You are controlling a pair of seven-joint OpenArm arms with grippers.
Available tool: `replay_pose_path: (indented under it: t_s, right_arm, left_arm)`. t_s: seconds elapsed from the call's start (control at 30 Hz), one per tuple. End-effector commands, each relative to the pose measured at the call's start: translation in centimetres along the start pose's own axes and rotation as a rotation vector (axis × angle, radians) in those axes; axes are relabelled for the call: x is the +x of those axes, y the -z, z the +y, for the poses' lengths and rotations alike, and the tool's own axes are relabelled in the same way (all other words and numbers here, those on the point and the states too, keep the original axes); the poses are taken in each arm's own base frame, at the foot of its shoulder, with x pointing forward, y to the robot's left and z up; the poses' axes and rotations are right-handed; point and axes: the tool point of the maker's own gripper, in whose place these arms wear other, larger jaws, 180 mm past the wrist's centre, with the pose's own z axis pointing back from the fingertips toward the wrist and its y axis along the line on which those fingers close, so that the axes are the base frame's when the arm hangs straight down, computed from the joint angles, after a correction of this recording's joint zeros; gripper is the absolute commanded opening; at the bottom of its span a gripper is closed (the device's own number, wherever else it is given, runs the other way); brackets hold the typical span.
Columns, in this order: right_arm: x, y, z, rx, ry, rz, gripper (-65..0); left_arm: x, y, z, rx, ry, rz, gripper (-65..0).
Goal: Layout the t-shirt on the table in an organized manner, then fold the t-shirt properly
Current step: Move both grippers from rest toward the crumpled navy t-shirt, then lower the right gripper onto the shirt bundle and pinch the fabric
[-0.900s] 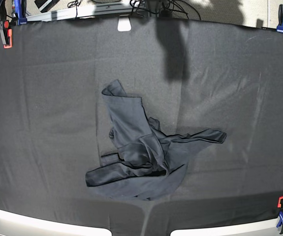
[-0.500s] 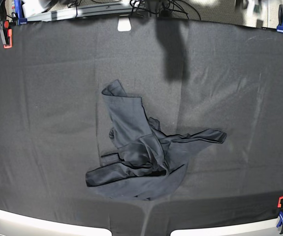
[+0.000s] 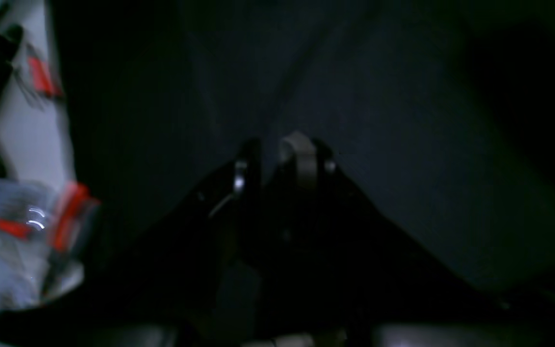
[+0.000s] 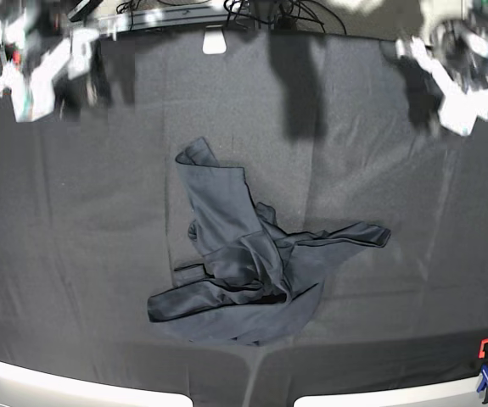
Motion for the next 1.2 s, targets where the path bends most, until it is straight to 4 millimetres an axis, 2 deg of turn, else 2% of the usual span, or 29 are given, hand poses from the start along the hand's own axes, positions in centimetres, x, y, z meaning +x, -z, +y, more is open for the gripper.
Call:
replay_pose_path:
  t_s: [0.0,0.13,0.37,0.53,0.7,0.87,1.0,1.17]
  right_arm:
    - [1.7,0.0,-0.1,0.001,-0.024,-0.056,-35.9]
    - [4.0,1.4,-0.3,-0.013,-0.082,-0.111,-35.9]
    - [6.4,5.8,3.7,0.004,-0.232,-0.132,-35.9]
    - [6.3,9.1,5.0,-0.062,-0.325,-0.103,-36.0]
    - [5.5,13.6,6.8,-0.038,-0.332,-0.061,-36.0]
    - [6.8,17.3,8.4,-0.03,-0.328,-0.06,-36.0]
    - [8.1,18.7,10.9,0.02,-0.319,-0.072,-36.0]
    - [9.3,19.1,12.8,0.051,-0.291,-0.089,-36.0]
  left_arm:
    - [1.6,0.0,0.6,0.019,0.014,-0.055,-52.7]
    - [3.6,0.8,1.8,0.052,0.018,-0.116,-51.1]
    - [4.5,1.7,2.7,0.07,0.005,-0.143,-51.1]
    - [4.5,1.7,2.6,0.071,0.002,-0.143,-51.2]
    - [4.5,1.7,2.6,0.071,0.002,-0.143,-51.2]
    - [4.5,1.7,2.6,0.071,0.002,-0.144,-51.2]
    - [4.5,1.7,2.6,0.071,0.002,-0.144,-51.2]
    - [4.5,1.7,2.6,0.071,0.002,-0.144,-51.2]
